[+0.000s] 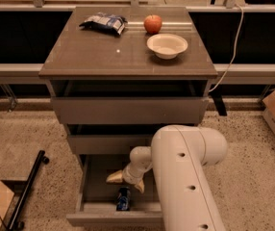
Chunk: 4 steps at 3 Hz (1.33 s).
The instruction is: Pick pepsi can from bottom drawer and place on counter
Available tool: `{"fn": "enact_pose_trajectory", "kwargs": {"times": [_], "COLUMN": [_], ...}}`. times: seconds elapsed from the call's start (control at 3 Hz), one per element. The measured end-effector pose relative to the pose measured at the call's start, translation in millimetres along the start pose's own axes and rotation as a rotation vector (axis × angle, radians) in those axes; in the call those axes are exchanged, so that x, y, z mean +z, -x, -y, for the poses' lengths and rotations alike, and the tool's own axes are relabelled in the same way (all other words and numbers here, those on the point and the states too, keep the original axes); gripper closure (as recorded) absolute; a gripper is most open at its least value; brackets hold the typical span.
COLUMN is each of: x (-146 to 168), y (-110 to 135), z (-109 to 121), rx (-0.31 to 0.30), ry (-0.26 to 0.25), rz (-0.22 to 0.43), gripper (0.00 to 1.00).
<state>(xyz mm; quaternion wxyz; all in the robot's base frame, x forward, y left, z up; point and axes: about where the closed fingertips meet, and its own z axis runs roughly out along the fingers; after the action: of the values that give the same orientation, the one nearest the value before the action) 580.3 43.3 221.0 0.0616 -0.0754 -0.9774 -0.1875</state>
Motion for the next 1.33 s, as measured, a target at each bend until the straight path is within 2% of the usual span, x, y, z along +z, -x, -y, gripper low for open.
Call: {"fn": "enact_pose_trajectory", "kwargs": {"times": [0.33, 0.67, 1.0, 1.33], "x": [32.4, 79.6, 105.3, 118.2], "y": [-1.0, -5.2, -8.7, -10.4], "z": [-8.8, -6.1, 8.9, 33.8], "rx": [0.004, 0.040, 0.091, 0.170], "ry": [-0.013, -0.041, -0.064, -0.092], "rz": [-0.024, -0.094, -0.140, -0.166], "gripper": [0.00, 0.00, 0.00, 0.00]}}
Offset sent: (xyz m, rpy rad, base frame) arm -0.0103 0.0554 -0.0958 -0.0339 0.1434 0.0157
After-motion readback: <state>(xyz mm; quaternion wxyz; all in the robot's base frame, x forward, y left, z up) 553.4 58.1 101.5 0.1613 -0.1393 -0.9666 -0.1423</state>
